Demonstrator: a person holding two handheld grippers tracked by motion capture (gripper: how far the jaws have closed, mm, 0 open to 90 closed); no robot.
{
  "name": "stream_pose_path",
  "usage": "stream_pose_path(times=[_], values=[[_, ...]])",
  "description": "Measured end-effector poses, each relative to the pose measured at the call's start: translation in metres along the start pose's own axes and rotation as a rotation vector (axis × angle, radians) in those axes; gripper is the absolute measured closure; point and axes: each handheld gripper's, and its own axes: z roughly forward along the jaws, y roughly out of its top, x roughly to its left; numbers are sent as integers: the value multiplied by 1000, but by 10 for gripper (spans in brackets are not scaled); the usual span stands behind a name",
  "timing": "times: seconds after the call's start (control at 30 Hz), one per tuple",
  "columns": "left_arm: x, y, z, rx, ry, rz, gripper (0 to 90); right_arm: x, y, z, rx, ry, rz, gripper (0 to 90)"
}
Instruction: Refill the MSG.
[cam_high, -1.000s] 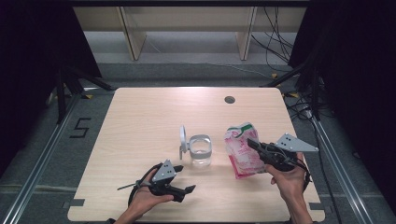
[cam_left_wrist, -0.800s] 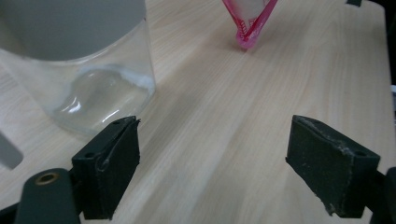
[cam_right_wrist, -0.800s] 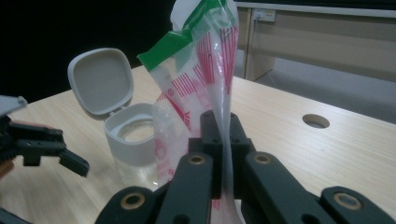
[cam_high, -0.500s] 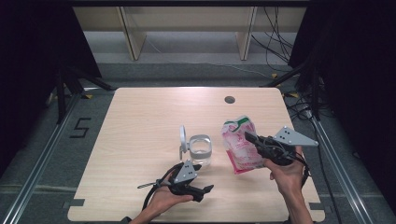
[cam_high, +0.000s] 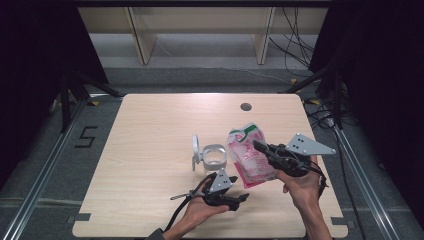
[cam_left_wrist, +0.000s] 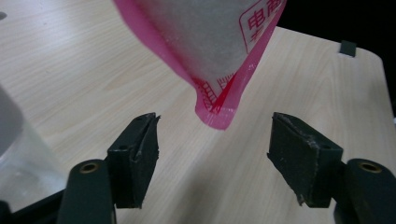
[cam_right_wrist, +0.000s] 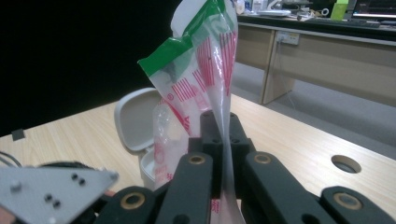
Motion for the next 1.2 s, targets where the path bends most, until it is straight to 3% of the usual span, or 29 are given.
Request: stream_pose_path(times=[0.03,0.1,0.13,0.23,0.27,0.33,0.53,0.67,0.73,0.77,0.83,0.9,1.0,1.03,1.1,1.2], values=[[-1,1,2,-11,0,-14,339,0,1,1,-11,6,-13,900],[-3,3,4,-7,18,10,373,1,2,2,-12,12,-22,900],[-3,3,4,-7,18,10,396,2,2,2,-6,20,0,900],[-3,6,5,-26,39,15,431,2,2,3,-3,10,5,900],[-4,8,7,-41,39,16,482,2,1,4,-12,-1,-8,900],[-5,9,7,-41,56,25,491,0,2,6,-11,18,-14,900],[-10,7,19,-61,99,15,542,1,3,6,-8,11,2,900],[-14,5,22,-82,131,-10,586,1,3,8,-14,20,6,900],[-15,4,23,-110,129,-56,610,2,4,7,-7,4,9,900],[-15,3,23,-123,132,-77,637,2,5,8,-5,0,-15,900],[-17,1,23,-149,149,-95,707,2,6,10,-14,5,-6,900],[-21,1,21,-149,163,-102,725,2,7,12,-15,-13,-24,900],[-24,-1,23,-167,157,-105,740,4,9,15,4,-5,1,900],[-24,-1,23,-167,157,-105,745,4,10,16,9,-6,-11,900],[-27,-2,23,-164,185,-84,752,4,11,21,21,-2,-11,900],[-29,-3,21,-165,204,-92,759,3,12,25,11,-3,-31,900]])
